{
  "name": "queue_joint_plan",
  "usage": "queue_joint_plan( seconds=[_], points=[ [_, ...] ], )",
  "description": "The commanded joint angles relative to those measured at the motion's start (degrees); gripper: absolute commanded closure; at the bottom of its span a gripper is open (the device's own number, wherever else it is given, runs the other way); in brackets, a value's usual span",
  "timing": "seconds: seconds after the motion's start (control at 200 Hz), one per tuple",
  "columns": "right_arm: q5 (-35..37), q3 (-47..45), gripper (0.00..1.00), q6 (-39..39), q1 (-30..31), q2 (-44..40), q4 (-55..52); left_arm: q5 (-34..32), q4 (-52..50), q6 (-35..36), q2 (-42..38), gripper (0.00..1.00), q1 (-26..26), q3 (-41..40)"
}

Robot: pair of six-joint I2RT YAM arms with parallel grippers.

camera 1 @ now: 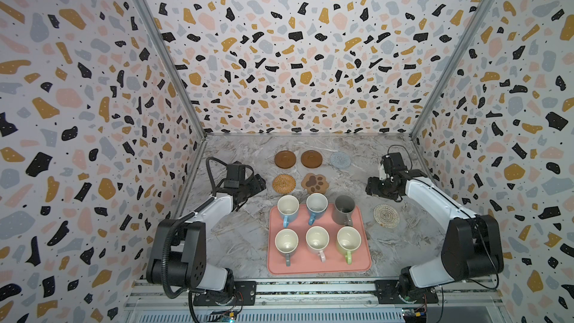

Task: Place cups on coasters
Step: Move the coaster to the center of the table.

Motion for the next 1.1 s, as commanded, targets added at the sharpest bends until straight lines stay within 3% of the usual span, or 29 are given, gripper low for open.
queue_joint_plan(
  seconds=[0.0,0.205,0.476,0.831,1.091],
  points=[
    [-1.04,-6.08,0.27,12.14,-1.54,-5.39,3.28,-0.43,-0.31,1.08,0.41,0.23,0.42,1.43],
    [-5.71,-16.9,0.27,15.69,-9.5,-8.71,9.71,-0.5,-0.22,0.9,0.6,0.24,0.46,0.95],
    [-12.83,-19.98,0.26,16.04,-10.41,-1.72,19.69,-0.53,-0.11,0.31,0.22,0.23,0.48,0.55],
    [-15.38,-10.29,0.27,12.22,-9.02,8.08,23.14,-1.07,-0.93,0.2,-0.81,0.23,0.44,0.73],
    [-15.75,-1.95,0.27,9.29,-3.83,17.35,21.38,-1.29,-1.78,0.27,-1.29,0.23,0.43,1.25]
  ],
)
